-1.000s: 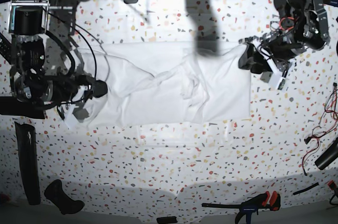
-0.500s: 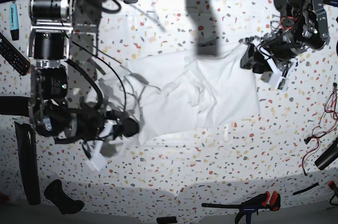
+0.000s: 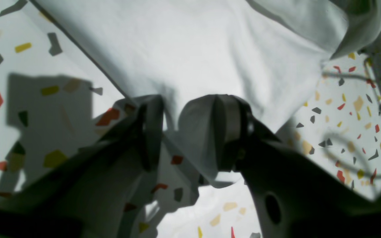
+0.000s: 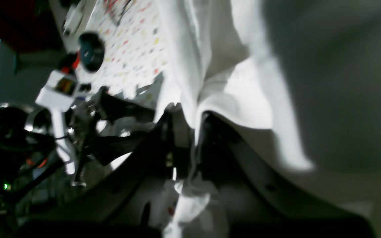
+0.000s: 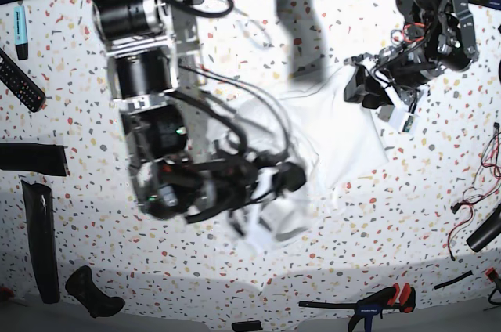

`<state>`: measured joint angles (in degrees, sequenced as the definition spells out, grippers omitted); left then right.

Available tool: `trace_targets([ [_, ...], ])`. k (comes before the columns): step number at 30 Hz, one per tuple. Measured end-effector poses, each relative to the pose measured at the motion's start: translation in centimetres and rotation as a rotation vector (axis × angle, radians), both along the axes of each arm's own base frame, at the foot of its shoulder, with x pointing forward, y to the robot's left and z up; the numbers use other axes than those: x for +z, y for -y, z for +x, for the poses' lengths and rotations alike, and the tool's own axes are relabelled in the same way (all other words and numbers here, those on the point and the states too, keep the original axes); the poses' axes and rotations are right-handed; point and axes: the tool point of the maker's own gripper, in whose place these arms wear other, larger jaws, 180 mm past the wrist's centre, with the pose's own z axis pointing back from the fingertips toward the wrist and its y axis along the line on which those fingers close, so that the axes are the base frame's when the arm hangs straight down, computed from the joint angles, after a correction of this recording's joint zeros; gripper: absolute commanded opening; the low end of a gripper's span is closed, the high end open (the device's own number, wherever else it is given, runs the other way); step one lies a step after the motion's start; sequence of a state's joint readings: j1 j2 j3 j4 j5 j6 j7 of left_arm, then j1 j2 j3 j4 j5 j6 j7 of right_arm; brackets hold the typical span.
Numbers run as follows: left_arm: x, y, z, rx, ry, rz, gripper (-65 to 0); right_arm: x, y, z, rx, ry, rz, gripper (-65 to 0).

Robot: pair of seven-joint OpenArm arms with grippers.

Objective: Fold the T-shirt properly
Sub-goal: 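Move the right gripper to the shirt's other end and grasp it, then lift the grasped end with the right gripper and fold it over the shirt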

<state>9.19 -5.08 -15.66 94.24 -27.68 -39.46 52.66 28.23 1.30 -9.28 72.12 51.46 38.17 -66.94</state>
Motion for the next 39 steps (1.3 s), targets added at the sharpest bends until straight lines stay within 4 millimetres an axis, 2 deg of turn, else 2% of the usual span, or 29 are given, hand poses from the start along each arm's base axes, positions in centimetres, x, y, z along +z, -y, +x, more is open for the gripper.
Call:
trace_targets([
  [6,0.0,0.0,0.0,0.000,0.000,0.000,-39.9,-0.6,-4.4,-1.6,0.085,0.028,-0.068,-65.0],
  [11,0.0,0.0,0.0,0.000,0.000,0.000,-39.9,-0.6,-6.3,-1.8,0.095,0.056,-0.114,-65.0],
  [20,0.0,0.0,0.0,0.000,0.000,-0.001,-39.9,-1.3,-6.7,-2.3,0.113,0.062,-0.142,-65.0],
  [22,0.0,0.0,0.0,0.000,0.000,0.000,-39.9,-0.9,-6.9,-1.7,0.086,0.092,-0.118,-65.0],
  [25,0.3,0.4,0.0,-0.001,0.000,-0.030,-39.9,-0.8,-6.4,0.3,0.013,0.185,-0.151,-65.0],
  [28,0.6,0.7,0.0,-0.003,0.002,-0.059,-39.9,-0.8,-6.2,0.7,-0.001,0.210,-0.161,-65.0],
  [31,0.5,0.7,-0.1,-0.004,-0.001,-0.058,-39.9,-0.9,-7.0,0.0,0.034,0.213,-0.165,-65.0],
  [36,0.1,1.4,-0.7,-0.039,-0.037,-0.058,-39.9,-1.7,-9.4,-3.3,0.177,0.188,-0.189,-65.0],
  [37,0.1,1.6,-0.7,-0.045,-0.038,-0.059,-39.9,-2.1,-9.7,-3.9,0.205,0.187,-0.211,-61.9],
  [39,0.1,1.8,-0.8,-0.050,-0.038,-0.060,-39.9,-2.8,-10.1,-4.9,0.252,0.184,-0.249,-46.9],
])
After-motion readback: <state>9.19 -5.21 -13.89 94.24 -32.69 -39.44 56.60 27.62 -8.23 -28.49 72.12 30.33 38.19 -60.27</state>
